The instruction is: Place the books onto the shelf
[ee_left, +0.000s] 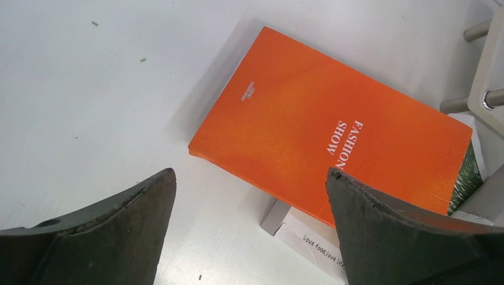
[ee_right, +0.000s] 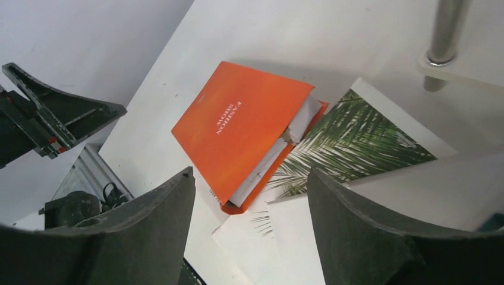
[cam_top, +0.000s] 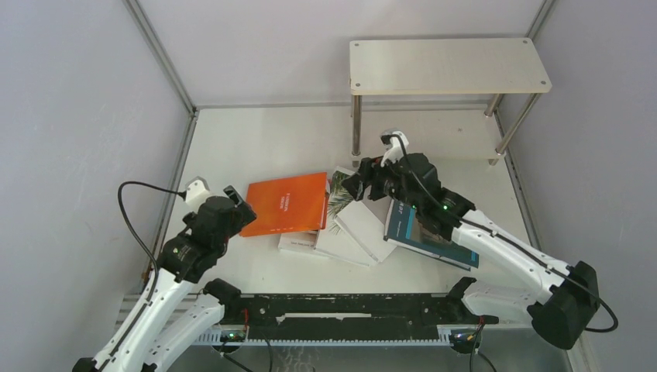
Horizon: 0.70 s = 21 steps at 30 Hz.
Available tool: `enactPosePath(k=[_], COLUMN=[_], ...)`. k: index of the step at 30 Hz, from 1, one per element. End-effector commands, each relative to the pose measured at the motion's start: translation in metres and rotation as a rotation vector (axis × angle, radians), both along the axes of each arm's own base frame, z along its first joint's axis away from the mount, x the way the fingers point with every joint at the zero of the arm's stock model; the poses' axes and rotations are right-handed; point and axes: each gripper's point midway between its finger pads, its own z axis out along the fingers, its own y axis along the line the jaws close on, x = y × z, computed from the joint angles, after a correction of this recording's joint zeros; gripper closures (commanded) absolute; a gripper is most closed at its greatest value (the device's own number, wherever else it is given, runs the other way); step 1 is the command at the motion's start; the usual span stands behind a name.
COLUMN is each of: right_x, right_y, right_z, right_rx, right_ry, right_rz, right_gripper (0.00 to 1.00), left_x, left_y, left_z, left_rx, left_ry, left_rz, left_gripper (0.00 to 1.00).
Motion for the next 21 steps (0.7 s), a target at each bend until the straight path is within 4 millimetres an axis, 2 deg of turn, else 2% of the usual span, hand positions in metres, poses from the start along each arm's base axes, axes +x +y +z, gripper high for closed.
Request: enactPosePath(k=[1,8,13,21], right_x=[-0.003,-0.003,-0.004,0.003], right_y=[0.018,0.040,0.061,0.072], right_z=[0.008,-0.021,-0.047,-0.071], right_rx=[0.010,-0.013,-0.023,0.001], right_ry=[0.049,0.205,0.299,0.394], right_rz=[0.018,0.008,0.020,0.013], right_gripper=[0.27,0.43,0.43,0.38], left_x=[0.002,0.002,0.004,0.006], left_y=[0.000,-0.004,-0.007,-0.011], left_z=[0.016,0.020,0.020,0.019], left_rx=[-0.042,-0.071,-0.068,-0.064], left_ry=[-0.049,-0.057,-0.052,-0.050], left_rz=[0.028,0.033,0.031,0.030], left_gripper=[0.00,0.00,0.00,0.00])
